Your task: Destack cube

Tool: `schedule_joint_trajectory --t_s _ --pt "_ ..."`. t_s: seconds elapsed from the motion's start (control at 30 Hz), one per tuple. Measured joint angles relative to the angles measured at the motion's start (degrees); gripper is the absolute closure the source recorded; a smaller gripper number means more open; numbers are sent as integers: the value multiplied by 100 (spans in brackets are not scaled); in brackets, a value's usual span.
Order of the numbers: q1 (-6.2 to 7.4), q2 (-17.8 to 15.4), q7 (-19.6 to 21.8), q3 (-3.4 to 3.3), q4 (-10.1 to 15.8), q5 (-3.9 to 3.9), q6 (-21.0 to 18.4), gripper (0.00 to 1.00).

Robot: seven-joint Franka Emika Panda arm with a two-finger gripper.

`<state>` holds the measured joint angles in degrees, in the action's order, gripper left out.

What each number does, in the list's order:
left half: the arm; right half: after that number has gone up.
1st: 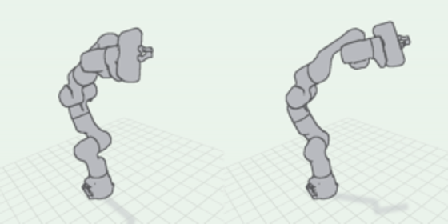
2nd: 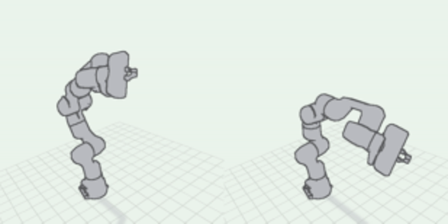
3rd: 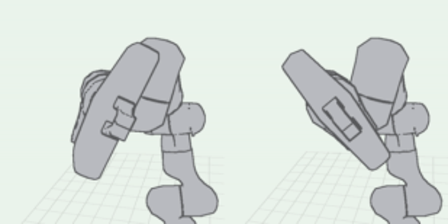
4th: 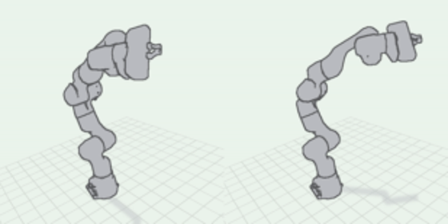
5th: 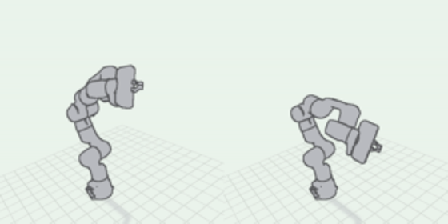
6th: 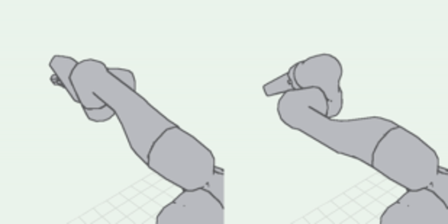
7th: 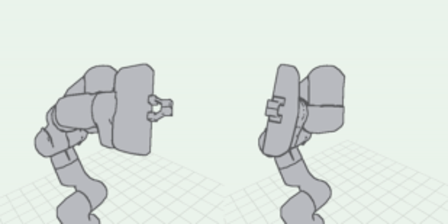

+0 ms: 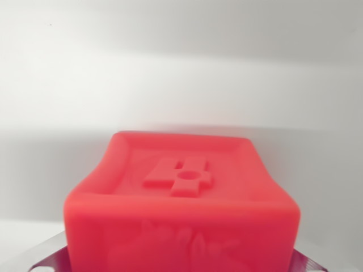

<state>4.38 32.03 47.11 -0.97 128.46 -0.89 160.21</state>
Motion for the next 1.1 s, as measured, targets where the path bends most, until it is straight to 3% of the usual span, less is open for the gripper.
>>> schedule_joint_trajectory --t_s 0.03,1.1 --pt "0 1 0 0 0 0 1 0" --pt "-1 1 0 1 -2 0 2 0"
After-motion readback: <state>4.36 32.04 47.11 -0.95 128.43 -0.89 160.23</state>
